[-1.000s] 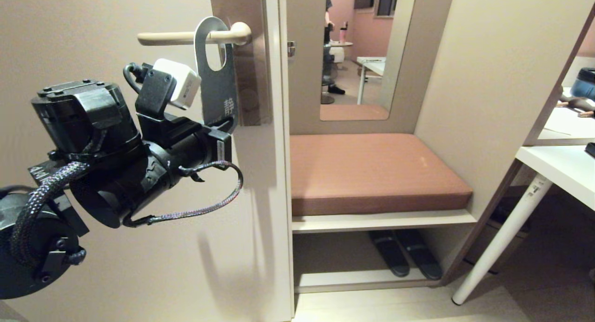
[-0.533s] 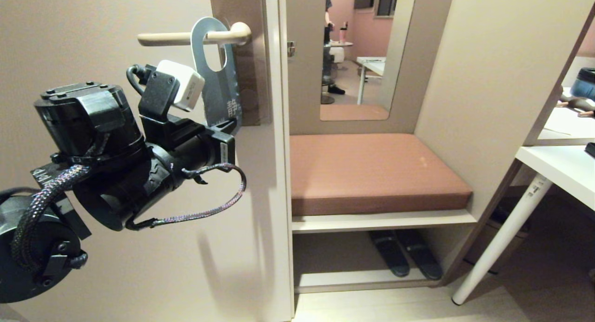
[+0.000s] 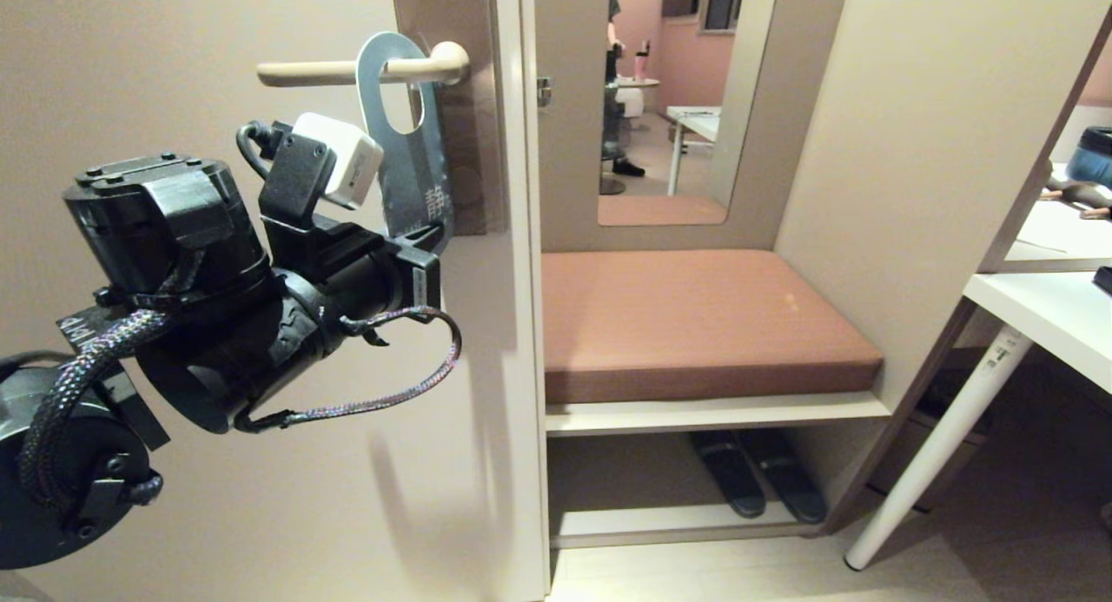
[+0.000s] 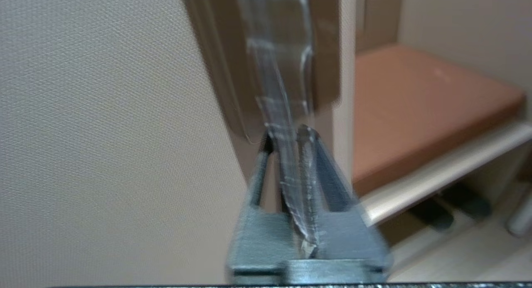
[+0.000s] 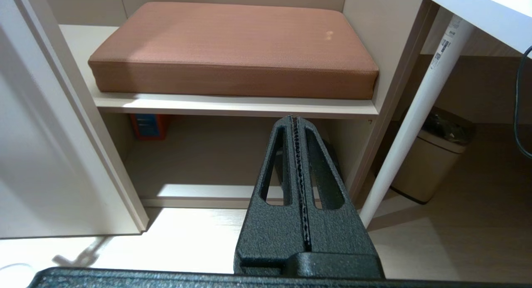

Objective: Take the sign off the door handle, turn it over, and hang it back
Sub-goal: Hang the sign back with the other side facing out

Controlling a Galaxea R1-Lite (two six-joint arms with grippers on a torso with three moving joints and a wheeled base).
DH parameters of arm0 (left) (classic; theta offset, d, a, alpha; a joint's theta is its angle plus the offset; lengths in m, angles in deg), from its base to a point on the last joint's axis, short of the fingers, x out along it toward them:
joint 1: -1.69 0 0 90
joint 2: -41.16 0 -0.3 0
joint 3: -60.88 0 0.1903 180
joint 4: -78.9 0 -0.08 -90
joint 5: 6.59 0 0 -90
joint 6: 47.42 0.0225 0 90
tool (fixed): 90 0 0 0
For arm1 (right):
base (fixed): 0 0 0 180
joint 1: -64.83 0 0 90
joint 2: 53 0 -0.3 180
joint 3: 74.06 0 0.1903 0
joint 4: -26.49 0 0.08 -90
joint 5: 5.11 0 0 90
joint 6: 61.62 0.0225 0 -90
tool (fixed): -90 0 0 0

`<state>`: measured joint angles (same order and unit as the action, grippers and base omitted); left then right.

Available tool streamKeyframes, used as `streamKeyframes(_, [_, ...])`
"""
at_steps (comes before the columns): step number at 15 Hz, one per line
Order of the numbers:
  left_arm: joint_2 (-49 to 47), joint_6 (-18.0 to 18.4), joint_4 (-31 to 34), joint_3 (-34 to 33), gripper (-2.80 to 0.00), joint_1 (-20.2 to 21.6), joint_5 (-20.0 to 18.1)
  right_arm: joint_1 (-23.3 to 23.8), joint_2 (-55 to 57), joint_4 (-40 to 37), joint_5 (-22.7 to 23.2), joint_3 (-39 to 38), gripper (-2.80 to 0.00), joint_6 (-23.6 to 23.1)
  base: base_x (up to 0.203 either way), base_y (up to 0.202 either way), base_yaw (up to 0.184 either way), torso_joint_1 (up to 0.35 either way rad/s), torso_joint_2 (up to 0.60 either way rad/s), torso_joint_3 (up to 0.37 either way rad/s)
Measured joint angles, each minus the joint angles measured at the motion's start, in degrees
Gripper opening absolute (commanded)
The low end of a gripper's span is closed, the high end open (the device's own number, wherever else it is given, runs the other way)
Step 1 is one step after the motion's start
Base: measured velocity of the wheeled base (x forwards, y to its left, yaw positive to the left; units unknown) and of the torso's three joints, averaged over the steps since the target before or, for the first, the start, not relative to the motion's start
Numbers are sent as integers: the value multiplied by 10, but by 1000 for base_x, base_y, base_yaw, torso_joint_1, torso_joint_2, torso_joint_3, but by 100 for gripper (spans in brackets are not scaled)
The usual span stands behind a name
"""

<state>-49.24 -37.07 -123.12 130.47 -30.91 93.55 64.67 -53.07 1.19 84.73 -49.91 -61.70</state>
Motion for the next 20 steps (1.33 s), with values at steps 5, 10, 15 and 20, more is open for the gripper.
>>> streamKeyframes(5, [5, -5, -3, 1, 0, 0, -5, 0, 0, 0, 0, 0, -280, 0, 0, 0, 0, 0, 0, 0])
streamKeyframes(10, [18, -2, -4, -8, 0, -1, -5, 0, 0, 0, 0, 0, -280, 0, 0, 0, 0, 0, 0, 0])
streamKeyframes(15, [70, -5, -4, -61, 0, -1, -5, 0, 0, 0, -1, 0, -280, 2, 0, 0, 0, 0, 0, 0])
streamKeyframes(20, [139, -7, -4, -128, 0, 28, -6, 0, 0, 0, -1, 0, -280, 1, 0, 0, 0, 0, 0, 0])
